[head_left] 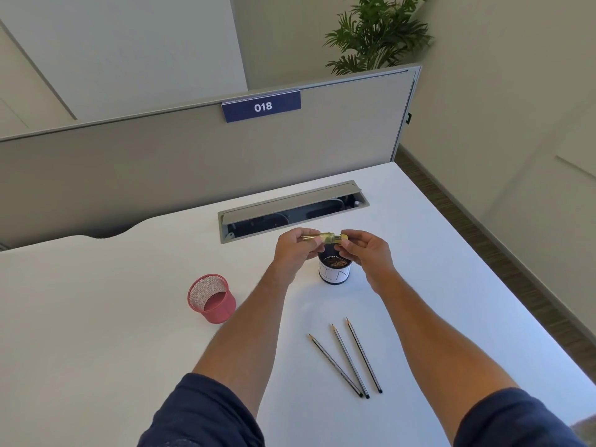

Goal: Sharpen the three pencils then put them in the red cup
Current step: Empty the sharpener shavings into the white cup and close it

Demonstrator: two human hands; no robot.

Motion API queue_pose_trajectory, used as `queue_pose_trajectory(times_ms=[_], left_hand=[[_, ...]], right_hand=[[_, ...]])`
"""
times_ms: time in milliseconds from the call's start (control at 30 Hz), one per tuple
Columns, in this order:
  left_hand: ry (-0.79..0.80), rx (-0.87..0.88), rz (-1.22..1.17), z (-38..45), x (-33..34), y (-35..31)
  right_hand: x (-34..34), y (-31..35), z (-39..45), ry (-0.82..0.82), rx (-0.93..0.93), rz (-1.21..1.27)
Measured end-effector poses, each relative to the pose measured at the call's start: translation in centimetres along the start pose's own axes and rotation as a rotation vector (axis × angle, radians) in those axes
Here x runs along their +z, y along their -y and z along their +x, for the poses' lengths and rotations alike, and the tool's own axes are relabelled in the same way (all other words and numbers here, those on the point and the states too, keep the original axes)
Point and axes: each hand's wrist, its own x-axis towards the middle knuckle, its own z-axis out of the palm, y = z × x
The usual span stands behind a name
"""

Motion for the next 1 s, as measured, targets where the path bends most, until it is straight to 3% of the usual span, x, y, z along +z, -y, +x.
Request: queue_pose_trajectory(times_ms=[267,533,833,1000], left_hand=[[0.036,-0.061,-0.080,-0.4,0.0,0.1],[0.036,-0.054,-0.108,-1.1,0.2,-0.3],[-0.042,0.037,0.135,-1.1,0.4,0.1],[-0.107,0.078,0.219,-0.6,0.8,0.1]], right_hand=[[0.3,0.6,-0.6,0.040,-0.007,0.052],[-0.6,0.2,-0.8,-0.150,0.039,0.256],[-0.2,0.5,-1.1,-0.188,-0.104,-0.065],[0.1,0.5,-0.5,-0.169,-0.086,-0.251]])
